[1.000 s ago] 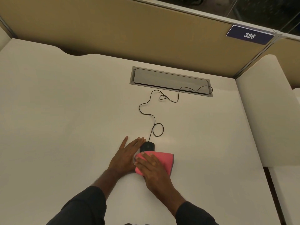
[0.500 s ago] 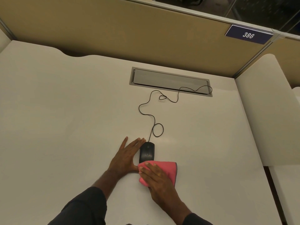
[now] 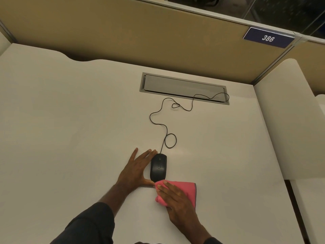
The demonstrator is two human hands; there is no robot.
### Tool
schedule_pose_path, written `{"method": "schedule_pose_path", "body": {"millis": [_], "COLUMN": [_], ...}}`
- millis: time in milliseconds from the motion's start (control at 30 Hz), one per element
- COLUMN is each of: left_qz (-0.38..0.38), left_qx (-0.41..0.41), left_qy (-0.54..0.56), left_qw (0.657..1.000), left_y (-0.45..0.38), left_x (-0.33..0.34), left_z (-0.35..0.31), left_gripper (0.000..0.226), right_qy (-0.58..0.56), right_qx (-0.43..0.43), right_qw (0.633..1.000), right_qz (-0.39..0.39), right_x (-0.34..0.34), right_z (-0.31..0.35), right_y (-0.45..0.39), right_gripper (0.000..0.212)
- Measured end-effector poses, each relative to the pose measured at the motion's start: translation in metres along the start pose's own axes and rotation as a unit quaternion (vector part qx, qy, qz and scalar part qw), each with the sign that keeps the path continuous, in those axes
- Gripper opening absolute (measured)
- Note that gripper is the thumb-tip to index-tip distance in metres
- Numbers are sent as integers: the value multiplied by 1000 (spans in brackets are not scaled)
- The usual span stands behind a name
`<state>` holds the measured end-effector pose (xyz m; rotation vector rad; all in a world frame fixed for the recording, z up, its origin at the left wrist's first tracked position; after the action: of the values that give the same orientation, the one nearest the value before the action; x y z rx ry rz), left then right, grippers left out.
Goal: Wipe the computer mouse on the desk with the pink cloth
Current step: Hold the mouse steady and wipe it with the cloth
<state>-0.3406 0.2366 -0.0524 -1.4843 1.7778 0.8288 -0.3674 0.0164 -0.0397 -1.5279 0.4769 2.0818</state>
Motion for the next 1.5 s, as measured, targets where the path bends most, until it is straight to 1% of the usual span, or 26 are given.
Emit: {"method": "schedule_pose_path", "body": {"millis": [33,67,133,200,300,367,433,467,533,600,700,800,900,967,1033,1067,1100,1200,1300,1433,1500], "left_qz": [5,9,11,15,16,19,22,19,10,3,-2,-3,-7,-8,-4,-1,0,-4,-1,-4,2], "left_qx": [-1,-3,-5,-8,-12,-14,-17,-17,-14,-6,0,-1,-1,-1,-3,-4,-5,-5,-7,-11,-15], "left_qy": [-3,-5,-4,-6,-5,-9,-13,-12,-11,-14,-13,-7,-8,-11,-13,-14,-14,-10,-13,-13,-14], "left_qw": [1000,1000,1000,1000,1000,1000,1000,1000,1000,1000,1000,1000,1000,1000,1000,1000,1000,1000,1000,1000,1000], "left_y": [0,0,0,0,0,0,-1,-1,-1,-1,0,-1,-1,0,-1,-1,-1,-1,-1,-2,-1], "left_x": [0,1,2,3,4,5,5,5,5,4,3,2,1,2,2,2,3,4,5,6,7], "left_z": [1,1,3,4,5,5,5,5,5,5,4,3,2,3,3,3,3,3,3,5,6], "left_gripper": [126,127,128,128,129,129,128,127,127,128,129,129,129,129,129,129,128,128,128,129,130], "right_qy": [-7,-8,-13,-22,-18,-25,-45,-54,-80,-100,-89,-68,-50,-33,-33,-34,-36,-53,-77,-46,-37], "right_qx": [15,23,32,59,95,97,99,105,124,147,175,209,229,225,226,230,232,236,217,135,93], "right_qw": [1000,1000,998,995,992,991,989,988,984,979,976,974,972,973,972,971,970,969,971,987,992], "right_qz": [-5,-13,-48,-74,-86,-93,-101,-104,-103,-105,-95,-45,-19,-25,-49,-55,-57,-59,-58,-73,-80], "right_x": [-2,-2,-4,-6,-10,-9,-9,-8,-7,-12,-23,-29,-34,-37,-40,-40,-39,-30,-26,-28,-26], "right_z": [-1,-2,-3,-6,-12,-15,-19,-22,-26,-29,-35,-41,-45,-43,-38,-35,-33,-30,-27,-19,-15], "right_y": [2,4,7,5,-3,-10,-19,-23,-31,-40,-56,-76,-96,-108,-117,-119,-118,-108,-96,-84,-77], "right_gripper": [40,46,50,52,59,55,41,37,52,56,54,52,42,31,20,19,22,41,50,63,64]}}
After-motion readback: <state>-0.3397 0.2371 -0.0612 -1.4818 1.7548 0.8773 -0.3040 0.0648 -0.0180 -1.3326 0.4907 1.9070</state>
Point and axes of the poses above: each hand's wrist, its own y-axis away from the middle knuckle, its own x-axis out of the palm, z = x × y, the point moved 3 cm from there along -y, towards the middle knuckle, and after that the axes turned 1 degree about x, right-handed, at the moved point
